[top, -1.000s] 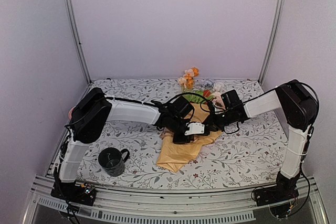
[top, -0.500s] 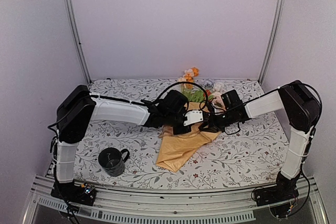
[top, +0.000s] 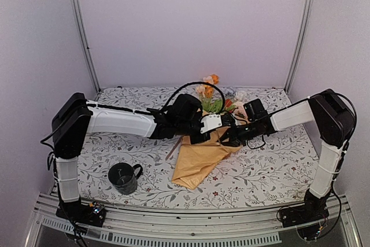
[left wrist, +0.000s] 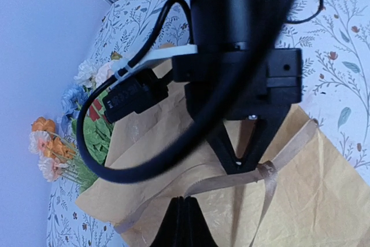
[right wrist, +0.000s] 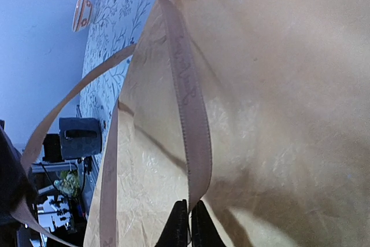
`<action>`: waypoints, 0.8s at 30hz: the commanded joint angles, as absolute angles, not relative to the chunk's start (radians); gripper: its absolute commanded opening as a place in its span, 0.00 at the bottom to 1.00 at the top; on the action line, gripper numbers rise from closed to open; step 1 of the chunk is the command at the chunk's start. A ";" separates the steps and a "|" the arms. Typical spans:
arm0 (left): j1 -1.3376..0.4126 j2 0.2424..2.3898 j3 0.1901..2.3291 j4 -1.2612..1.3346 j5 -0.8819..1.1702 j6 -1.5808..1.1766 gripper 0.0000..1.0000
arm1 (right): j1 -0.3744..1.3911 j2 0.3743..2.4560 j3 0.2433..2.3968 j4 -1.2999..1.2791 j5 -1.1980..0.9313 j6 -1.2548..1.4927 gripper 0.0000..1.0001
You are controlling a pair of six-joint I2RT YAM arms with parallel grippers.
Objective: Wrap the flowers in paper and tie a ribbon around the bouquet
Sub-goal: Cross the ribbon over the folded bouquet.
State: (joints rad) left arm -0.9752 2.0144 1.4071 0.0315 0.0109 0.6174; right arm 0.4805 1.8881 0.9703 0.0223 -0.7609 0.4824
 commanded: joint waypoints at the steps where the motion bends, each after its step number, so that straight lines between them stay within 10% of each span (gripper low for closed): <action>1: -0.975 2.022 1.400 0.154 -0.104 0.561 0.00 | 0.516 1.831 0.941 0.048 -0.899 0.392 0.09; 13: -0.959 2.140 1.393 0.185 -0.130 0.458 0.00 | 0.525 1.770 0.887 -0.037 -0.958 0.264 0.30; 24: -0.951 2.247 1.429 0.130 -0.135 0.400 0.00 | 0.494 1.833 0.943 -0.091 -0.856 0.334 0.09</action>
State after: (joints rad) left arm -0.9649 2.2314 1.4082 0.1600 -0.1181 0.4320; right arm 0.5060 1.8118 0.8978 -0.0959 -0.8619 0.3122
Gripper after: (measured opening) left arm 0.004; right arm 0.147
